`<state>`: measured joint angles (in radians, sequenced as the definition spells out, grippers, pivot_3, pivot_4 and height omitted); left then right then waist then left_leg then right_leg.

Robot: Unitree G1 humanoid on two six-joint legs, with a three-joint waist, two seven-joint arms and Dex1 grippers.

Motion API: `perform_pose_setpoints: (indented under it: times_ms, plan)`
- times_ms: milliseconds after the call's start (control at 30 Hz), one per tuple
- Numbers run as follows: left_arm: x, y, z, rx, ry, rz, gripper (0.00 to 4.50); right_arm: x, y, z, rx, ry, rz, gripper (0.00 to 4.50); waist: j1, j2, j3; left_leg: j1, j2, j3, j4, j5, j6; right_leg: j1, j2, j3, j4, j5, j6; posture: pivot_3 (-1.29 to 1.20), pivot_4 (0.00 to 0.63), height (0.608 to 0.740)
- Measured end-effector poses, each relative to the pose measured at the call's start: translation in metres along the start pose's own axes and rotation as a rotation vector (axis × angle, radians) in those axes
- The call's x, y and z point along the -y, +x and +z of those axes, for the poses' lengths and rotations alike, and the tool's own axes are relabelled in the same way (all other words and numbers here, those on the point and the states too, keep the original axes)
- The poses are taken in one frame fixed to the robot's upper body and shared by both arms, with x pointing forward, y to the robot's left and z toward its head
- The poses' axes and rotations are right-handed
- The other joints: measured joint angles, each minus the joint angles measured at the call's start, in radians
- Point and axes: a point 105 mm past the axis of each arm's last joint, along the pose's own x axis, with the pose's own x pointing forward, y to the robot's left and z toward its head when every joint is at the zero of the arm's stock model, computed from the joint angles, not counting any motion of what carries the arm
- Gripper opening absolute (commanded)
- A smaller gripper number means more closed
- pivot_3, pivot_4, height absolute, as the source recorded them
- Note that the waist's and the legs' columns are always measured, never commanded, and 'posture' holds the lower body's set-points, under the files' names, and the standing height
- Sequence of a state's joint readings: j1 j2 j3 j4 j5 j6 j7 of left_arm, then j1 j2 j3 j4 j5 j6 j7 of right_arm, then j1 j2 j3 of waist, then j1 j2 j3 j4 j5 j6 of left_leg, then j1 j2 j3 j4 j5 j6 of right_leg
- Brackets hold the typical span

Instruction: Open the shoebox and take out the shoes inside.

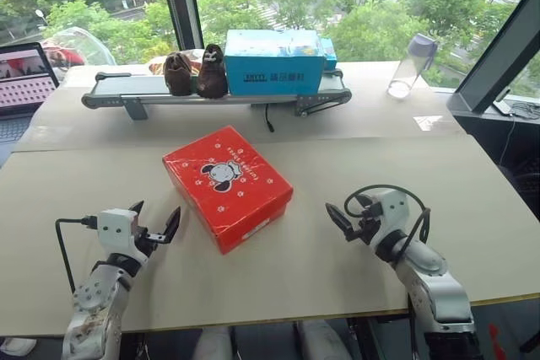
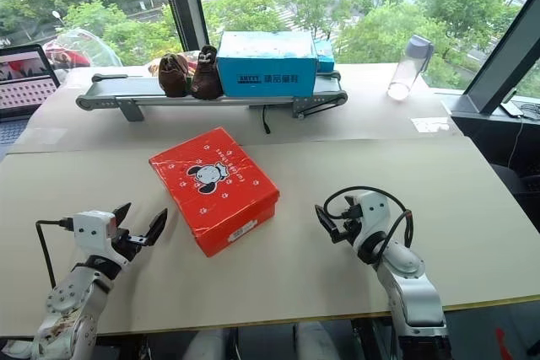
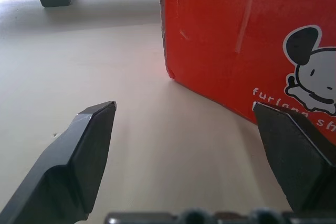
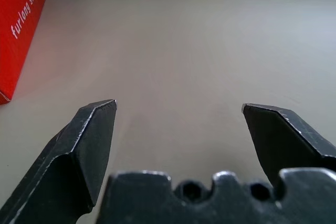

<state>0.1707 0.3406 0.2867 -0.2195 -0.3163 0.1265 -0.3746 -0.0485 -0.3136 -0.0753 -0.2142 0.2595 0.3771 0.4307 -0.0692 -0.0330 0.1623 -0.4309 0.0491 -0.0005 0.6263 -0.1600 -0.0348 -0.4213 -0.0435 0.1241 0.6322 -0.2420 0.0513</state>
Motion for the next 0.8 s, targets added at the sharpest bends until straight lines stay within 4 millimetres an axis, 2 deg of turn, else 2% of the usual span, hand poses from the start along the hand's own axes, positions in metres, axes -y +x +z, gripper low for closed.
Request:
perform_pose_setpoints:
  times_ms: [100, 167, 233, 267, 333, 367, 433, 467, 633, 767, 800]
  plan:
    - [-0.003, 0.001, -0.001, -0.015, 0.013, -0.016, 4.46, 0.0, 0.001, 0.0, 0.0, -0.004, 0.007, 4.5, 0.0, 0.0, 0.0, 0.0, 0.0, 0.0, 0.0, 0.0, 0.0, 0.0, 0.0, 0.0, 0.0, 0.0, 0.0, 0.0, 0.15, 0.74]
    - [-0.022, 0.0, 0.0, -0.033, 0.039, 0.008, 4.46, 0.004, 0.003, 0.001, -0.011, -0.026, 0.026, 4.5, -0.003, 0.0, 0.0, 0.0, 0.0, 0.0, 0.0, 0.0, 0.0, -0.001, 0.0, 0.0, 0.001, 0.0, 0.0, 0.0, 0.15, 0.74]
    - [-0.044, -0.002, 0.014, 0.002, 0.05, 0.054, 4.46, 0.012, 0.006, 0.007, -0.01, -0.055, 0.032, 4.5, -0.003, 0.0, 0.0, 0.0, 0.0, 0.0, 0.0, 0.0, 0.0, 0.0, 0.0, 0.0, 0.0, 0.0, 0.0, 0.0, 0.15, 0.74]
    - [-0.048, -0.003, 0.019, 0.014, 0.058, 0.054, 4.46, 0.014, 0.007, 0.012, -0.005, -0.067, 0.038, 4.5, -0.002, 0.0, 0.0, 0.0, 0.0, 0.0, 0.0, 0.0, 0.0, 0.0, 0.0, 0.0, 0.0, 0.0, 0.0, 0.0, 0.15, 0.74]
    - [-0.051, -0.004, 0.029, 0.034, 0.067, 0.019, 4.46, 0.017, 0.011, 0.025, 0.016, -0.104, 0.066, 4.5, -0.001, 0.0, 0.0, 0.0, 0.0, 0.001, 0.0, 0.0, 0.0, 0.0, 0.0, 0.0, 0.0, 0.0, 0.0, 0.0, 0.15, 0.74]
    - [-0.049, -0.004, 0.031, 0.035, 0.064, -0.01, 4.49, 0.018, 0.012, 0.029, 0.02, -0.12, 0.078, 4.26, 0.0, 0.0, 0.0, 0.0, 0.0, 0.0, 0.0, 0.0, 0.0, 0.0, 0.0, 0.0, 0.0, 0.0, 0.0, 0.0, 0.15, 0.74]
    - [-0.045, -0.005, 0.034, 0.02, 0.069, -0.087, 3.94, 0.021, 0.014, 0.036, 0.017, -0.155, 0.117, 3.78, 0.002, -0.001, 0.001, 0.0, 0.0, 0.0, -0.001, 0.0, 0.0, -0.001, 0.0, 0.0, 0.0, 0.0, 0.0, 0.0, 0.15, 0.74]
    - [-0.044, -0.005, 0.037, 0.015, 0.076, -0.124, 3.71, 0.022, 0.014, 0.039, 0.012, -0.173, 0.134, 3.39, 0.003, -0.001, 0.001, 0.0, 0.0, 0.0, -0.001, 0.0, 0.0, -0.001, 0.0, -0.001, 0.0, 0.0, 0.0, 0.0, 0.15, 0.74]
    - [-0.047, -0.005, 0.05, 0.0, 0.156, -0.196, 1.94, 0.026, 0.02, 0.048, 0.014, -0.209, 0.191, 1.7, -0.001, -0.001, 0.001, 0.0, 0.0, 0.0, 0.0, 0.0, 0.0, -0.001, 0.0, 0.0, 0.0, 0.0, 0.0, 0.0, 0.15, 0.74]
    - [-0.04, 0.007, 0.056, 0.009, 0.212, -0.224, 0.38, 0.028, 0.036, 0.045, 0.002, -0.243, 0.22, 0.23, -0.001, -0.001, 0.001, 0.001, 0.0, 0.001, 0.0, 0.0, 0.0, 0.0, 0.0, 0.0, 0.0, 0.001, 0.0, 0.0, 0.15, 0.74]
    - [-0.035, 0.012, 0.055, 0.004, 0.226, -0.239, 0.11, 0.029, 0.041, 0.045, 0.0, -0.251, 0.223, 0.05, -0.001, -0.001, 0.001, 0.001, 0.0, 0.001, 0.0, 0.0, 0.0, 0.0, 0.0, 0.0, 0.0, 0.001, 0.0, 0.0, 0.15, 0.74]
